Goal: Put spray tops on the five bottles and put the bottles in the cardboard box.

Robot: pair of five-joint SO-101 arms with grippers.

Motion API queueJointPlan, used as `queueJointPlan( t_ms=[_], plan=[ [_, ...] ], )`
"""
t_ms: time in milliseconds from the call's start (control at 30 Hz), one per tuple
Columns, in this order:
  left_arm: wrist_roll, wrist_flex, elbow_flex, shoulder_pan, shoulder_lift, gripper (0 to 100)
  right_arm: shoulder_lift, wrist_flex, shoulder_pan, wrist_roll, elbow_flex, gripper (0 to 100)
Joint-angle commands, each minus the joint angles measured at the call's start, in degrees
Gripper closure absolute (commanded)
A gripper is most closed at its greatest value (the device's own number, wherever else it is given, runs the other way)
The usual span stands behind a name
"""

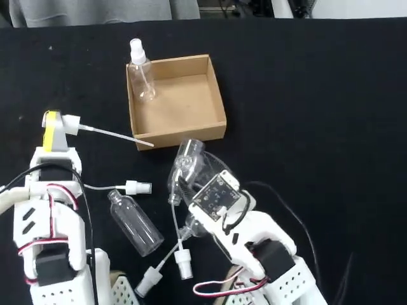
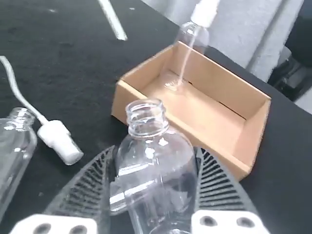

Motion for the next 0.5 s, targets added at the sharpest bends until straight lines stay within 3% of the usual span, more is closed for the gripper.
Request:
queueJointPlan(
  t_ms=[0,467],
  plan=[
    [-3.4,-1.6,-0.5,5.5,-0.8,97,-8.1,-1.8,-2.6,0.7,-0.2,89.2],
    [-4.4,1.5,-0.3,11.0,-0.8,97,-8.1,-6.3,-2.5,0.7,3.5,89.2]
  ],
)
